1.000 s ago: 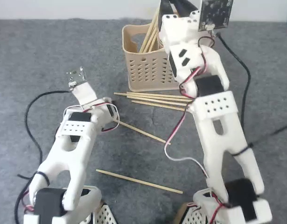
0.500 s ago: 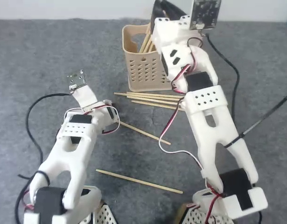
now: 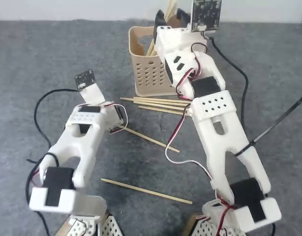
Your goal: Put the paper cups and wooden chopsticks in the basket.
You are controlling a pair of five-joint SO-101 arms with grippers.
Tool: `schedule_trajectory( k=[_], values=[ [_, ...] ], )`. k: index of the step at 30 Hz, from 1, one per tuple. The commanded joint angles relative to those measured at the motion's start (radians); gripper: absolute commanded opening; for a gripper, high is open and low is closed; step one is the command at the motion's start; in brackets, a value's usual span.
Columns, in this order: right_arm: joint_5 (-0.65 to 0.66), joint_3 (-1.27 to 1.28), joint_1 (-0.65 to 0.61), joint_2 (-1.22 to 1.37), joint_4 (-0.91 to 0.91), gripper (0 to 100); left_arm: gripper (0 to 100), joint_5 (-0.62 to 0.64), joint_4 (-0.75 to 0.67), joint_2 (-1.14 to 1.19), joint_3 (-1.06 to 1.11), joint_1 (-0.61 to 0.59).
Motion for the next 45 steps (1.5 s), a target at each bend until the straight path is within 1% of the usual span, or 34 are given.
schedule_trajectory(
  k=[1, 3, 6, 9, 13, 17, 22, 25, 28, 32, 33, 35, 36, 37, 39, 41, 44, 45],
  values=[
    [-0.011, -0.041, -0.007, -0.151, 0.107, 18.4, 11, -0.002, 0.049, 0.018, -0.088, 0.0],
    [-0.011, -0.041, -0.008, -0.219, 0.17, 18.4, 12, -0.037, 0.063, 0.038, -0.111, 0.008],
    [-0.011, -0.041, -0.01, -0.329, 0.26, 18.4, 16, -0.02, 0.078, 0.086, -0.157, 0.006],
    [-0.011, -0.041, -0.01, -0.423, 0.337, 18.4, 21, -0.017, 0.133, 0.15, -0.226, 0.0],
    [-0.011, -0.041, -0.01, -0.493, 0.423, 18.4, 22, -0.015, 0.219, 0.233, -0.318, 0.0],
    [-0.011, -0.041, -0.004, -0.51, 0.461, 18.4, 19, -0.015, 0.293, 0.269, -0.348, 0.003],
    [-0.008, 0.012, -0.001, -0.521, 0.453, 18.3, 12, -0.02, 0.333, 0.269, -0.331, -0.002],
    [-0.006, 0.017, 0.008, -0.519, 0.453, 18.3, 11, -0.028, 0.359, 0.269, -0.329, -0.002],
    [-0.011, 0.017, 0.035, -0.518, 0.453, 18.3, 11, -0.068, 0.362, 0.269, -0.326, 0.006],
    [-0.011, 0.017, 0.036, -0.521, 0.458, 18.3, 11, -0.071, 0.353, 0.27, -0.335, 0.008],
    [-0.011, 0.017, 0.036, -0.521, 0.461, 18.3, 9, -0.069, 0.351, 0.27, -0.335, 0.006],
    [-0.011, 0.017, 0.036, -0.522, 0.461, 18.3, 2, -0.072, 0.336, 0.27, -0.332, 0.0],
    [-0.011, 0.017, 0.036, -0.522, 0.463, 18.2, 0, -0.072, 0.336, 0.269, -0.334, 0.0],
    [-0.011, 0.017, 0.036, -0.522, 0.463, 18.2, 1, -0.072, 0.338, 0.269, -0.335, 0.0],
    [-0.011, 0.017, 0.036, -0.53, 0.464, 16.0, 1, -0.074, 0.339, 0.267, -0.338, 0.0],
    [-0.009, 0.037, 0.038, -0.562, 0.486, 10.5, 1, -0.074, 0.339, 0.236, -0.335, -0.002],
    [-0.006, 0.089, 0.038, -0.648, 0.545, 1.7, 1, -0.098, 0.351, 0.126, -0.317, -0.018],
    [-0.005, 0.112, 0.038, -0.682, 0.564, 0.6, 1, -0.11, 0.356, 0.074, -0.306, -0.034]
  ],
)
